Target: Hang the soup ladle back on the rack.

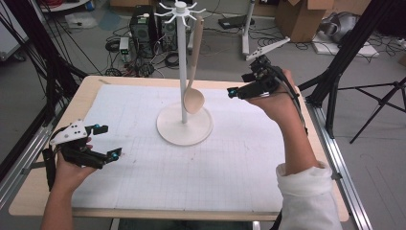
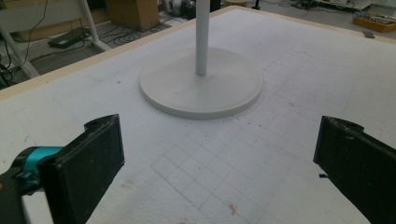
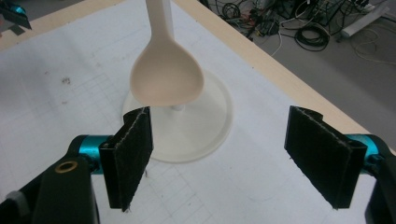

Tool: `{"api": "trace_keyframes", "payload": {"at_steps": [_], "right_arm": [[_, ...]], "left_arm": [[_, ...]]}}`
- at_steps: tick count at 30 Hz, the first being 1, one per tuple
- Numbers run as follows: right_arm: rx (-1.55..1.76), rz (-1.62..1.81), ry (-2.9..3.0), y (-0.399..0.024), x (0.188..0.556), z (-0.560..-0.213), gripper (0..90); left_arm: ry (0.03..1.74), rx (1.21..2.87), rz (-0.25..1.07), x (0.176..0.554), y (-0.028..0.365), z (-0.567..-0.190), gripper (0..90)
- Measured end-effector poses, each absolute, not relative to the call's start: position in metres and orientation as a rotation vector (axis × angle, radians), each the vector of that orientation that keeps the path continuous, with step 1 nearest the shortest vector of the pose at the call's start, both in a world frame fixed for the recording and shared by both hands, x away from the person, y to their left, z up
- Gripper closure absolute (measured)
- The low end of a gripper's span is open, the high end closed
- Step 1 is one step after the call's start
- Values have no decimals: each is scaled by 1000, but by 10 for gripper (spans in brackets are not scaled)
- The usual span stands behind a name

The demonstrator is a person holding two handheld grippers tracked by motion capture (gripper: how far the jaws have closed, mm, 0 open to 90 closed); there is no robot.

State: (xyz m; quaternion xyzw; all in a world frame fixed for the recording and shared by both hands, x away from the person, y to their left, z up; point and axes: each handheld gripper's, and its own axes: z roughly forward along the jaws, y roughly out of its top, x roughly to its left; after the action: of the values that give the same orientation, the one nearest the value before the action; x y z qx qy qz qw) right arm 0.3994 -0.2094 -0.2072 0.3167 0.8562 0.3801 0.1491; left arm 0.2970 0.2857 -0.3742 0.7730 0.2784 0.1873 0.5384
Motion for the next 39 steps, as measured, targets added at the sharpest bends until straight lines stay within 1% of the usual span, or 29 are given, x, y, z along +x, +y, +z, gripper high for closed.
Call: {"api": "trace_keyframes", "payload": {"at_steps": [8,10,13,14,18,21,29,33,39], "right_arm": [[924,1159,2444,-222,390,-229,205],[912,1177,2444,-225,384,-237,186],[906,1214,2431,-227,379,-244,186],[908,1239,2444,-230,377,-255,186],[924,1257,2448,-236,372,-275,182],[928,1269,2438,-238,368,-282,178],[868,1288,2371,-240,345,-298,170],[877,1292,2374,-246,334,-317,163],[918,1280,2347,-254,327,-335,150]], "left_arm": [[657,1856,446,298,284,-375,21],[657,1855,443,298,282,-375,21],[657,1859,442,298,282,-375,21],[655,1860,442,298,282,-375,21],[653,1855,442,298,282,-375,21],[655,1854,442,298,283,-375,21],[659,1846,438,298,285,-375,21],[661,1844,441,297,288,-375,21],[653,1847,434,298,285,-375,21]]}}
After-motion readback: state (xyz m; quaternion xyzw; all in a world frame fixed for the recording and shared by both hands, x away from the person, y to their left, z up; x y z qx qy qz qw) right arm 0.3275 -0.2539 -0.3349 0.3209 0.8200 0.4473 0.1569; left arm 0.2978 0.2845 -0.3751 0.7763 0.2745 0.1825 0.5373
